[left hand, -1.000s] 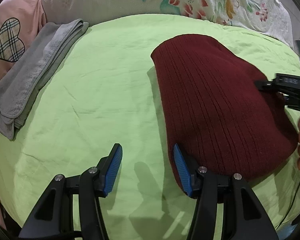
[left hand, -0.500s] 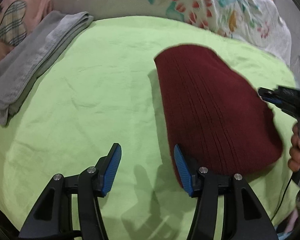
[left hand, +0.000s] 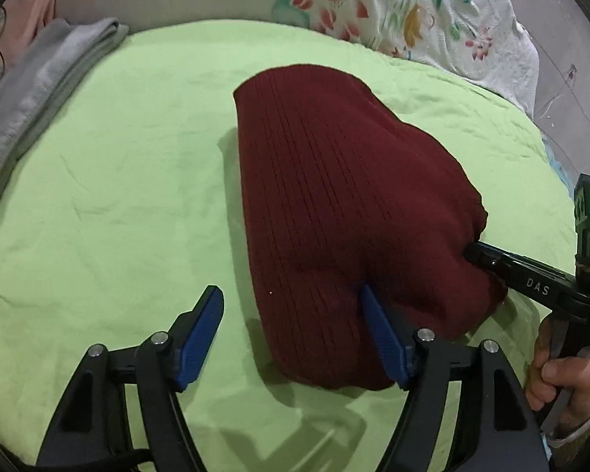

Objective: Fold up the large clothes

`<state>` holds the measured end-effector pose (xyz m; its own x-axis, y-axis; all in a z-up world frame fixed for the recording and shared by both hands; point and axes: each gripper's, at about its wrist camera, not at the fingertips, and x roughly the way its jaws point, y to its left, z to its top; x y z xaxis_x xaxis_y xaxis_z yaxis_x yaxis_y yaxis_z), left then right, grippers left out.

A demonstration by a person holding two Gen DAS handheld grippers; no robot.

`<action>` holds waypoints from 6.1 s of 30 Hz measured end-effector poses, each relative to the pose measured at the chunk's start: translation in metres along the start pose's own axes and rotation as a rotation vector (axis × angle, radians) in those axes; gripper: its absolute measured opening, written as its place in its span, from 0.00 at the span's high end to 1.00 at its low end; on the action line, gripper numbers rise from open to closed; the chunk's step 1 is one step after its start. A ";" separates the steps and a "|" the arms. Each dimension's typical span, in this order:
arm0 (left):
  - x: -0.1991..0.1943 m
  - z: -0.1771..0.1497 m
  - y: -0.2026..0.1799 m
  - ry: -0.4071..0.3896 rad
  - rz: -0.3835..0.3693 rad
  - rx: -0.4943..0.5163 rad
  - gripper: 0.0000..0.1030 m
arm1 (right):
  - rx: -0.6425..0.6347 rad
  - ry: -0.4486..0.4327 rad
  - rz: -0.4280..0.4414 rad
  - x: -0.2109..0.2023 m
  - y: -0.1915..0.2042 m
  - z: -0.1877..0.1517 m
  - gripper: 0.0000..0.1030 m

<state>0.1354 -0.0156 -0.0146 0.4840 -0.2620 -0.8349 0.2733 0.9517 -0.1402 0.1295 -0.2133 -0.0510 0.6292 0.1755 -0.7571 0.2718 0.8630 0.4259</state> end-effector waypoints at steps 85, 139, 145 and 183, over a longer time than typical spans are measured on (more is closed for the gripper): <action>-0.140 -0.079 -0.007 -0.129 0.222 0.126 0.10 | -0.231 -0.024 0.062 -0.133 0.043 -0.071 0.22; -0.113 -0.043 -0.035 -0.133 0.256 0.164 0.10 | -0.256 -0.001 0.074 -0.106 0.050 -0.036 0.22; -0.112 -0.041 -0.037 -0.137 0.254 0.170 0.10 | -0.256 0.000 0.075 -0.106 0.049 -0.035 0.22; -0.104 -0.028 -0.039 -0.130 0.250 0.177 0.10 | -0.268 0.016 0.085 -0.097 0.045 -0.021 0.22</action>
<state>0.0512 -0.0211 0.0634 0.6535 -0.0529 -0.7551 0.2668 0.9496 0.1645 0.0658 -0.1815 0.0311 0.6297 0.2584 -0.7326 0.0146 0.9390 0.3437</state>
